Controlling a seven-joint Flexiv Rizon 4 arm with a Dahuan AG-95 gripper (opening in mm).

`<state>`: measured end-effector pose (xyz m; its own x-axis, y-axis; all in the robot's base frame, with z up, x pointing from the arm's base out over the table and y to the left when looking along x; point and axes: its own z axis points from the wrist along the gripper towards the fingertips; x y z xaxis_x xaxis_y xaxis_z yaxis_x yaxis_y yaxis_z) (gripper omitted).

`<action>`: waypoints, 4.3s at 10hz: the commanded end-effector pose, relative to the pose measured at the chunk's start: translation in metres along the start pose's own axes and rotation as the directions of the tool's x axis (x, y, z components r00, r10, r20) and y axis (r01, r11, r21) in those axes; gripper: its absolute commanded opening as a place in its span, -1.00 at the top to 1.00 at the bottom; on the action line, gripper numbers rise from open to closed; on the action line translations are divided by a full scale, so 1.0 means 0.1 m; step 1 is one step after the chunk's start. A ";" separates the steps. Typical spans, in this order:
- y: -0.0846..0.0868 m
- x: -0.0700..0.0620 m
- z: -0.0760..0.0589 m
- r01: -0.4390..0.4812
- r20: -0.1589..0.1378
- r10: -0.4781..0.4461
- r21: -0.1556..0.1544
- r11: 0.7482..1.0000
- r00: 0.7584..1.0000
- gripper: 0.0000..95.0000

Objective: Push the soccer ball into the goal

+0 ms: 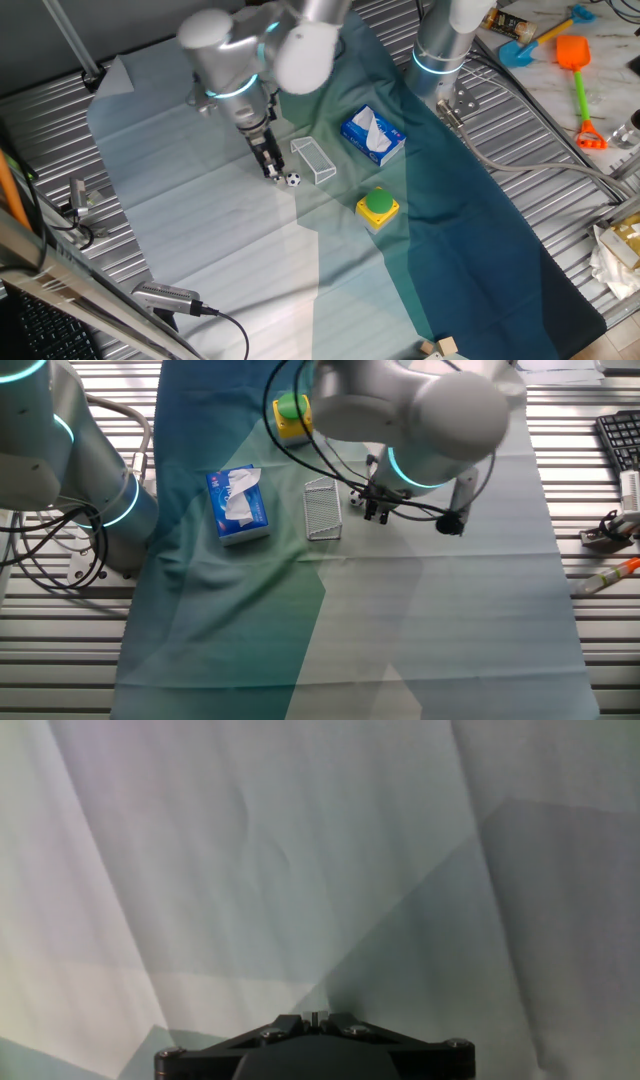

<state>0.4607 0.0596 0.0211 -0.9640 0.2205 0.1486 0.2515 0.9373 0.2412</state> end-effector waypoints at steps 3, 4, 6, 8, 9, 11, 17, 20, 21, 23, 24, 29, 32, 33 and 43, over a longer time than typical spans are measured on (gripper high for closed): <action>0.00 -0.02 0.01 0.006 0.031 -0.005 -0.008 1.000 0.999 1.00; 0.00 -0.01 0.00 0.009 0.028 -0.009 0.002 1.000 1.000 1.00; 0.01 -0.01 -0.01 -0.002 0.018 0.002 -0.002 1.000 1.000 1.00; 0.01 0.01 -0.06 0.000 0.001 0.000 -0.005 1.000 1.000 1.00; 0.00 0.02 -0.06 0.000 0.002 0.000 -0.002 1.000 1.000 1.00; 0.00 0.02 -0.06 0.002 0.012 -0.002 0.000 1.000 1.000 1.00; 0.00 0.02 -0.06 -0.003 0.021 0.003 0.009 1.000 1.000 1.00; 0.00 0.02 -0.06 -0.004 0.034 0.003 0.018 1.000 0.999 1.00; 0.00 0.02 -0.06 -0.004 0.035 0.004 0.022 1.000 0.999 1.00; 0.00 0.02 -0.06 -0.005 0.035 0.004 0.027 1.000 0.999 1.00; 0.00 0.02 -0.06 -0.005 0.034 0.004 0.030 1.000 0.999 1.00; 0.02 0.04 -0.05 -0.007 0.037 0.005 0.050 0.999 0.999 1.00; 0.07 0.10 0.02 -0.007 0.046 0.005 0.045 0.999 0.999 1.00; 0.06 0.09 0.04 -0.007 0.049 0.005 0.045 0.999 0.999 1.00; 0.03 0.23 0.15 -0.007 -0.039 0.010 0.069 0.998 0.999 1.00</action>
<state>0.4394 0.0717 0.0094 -0.9582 0.2194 0.1835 0.2516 0.9517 0.1758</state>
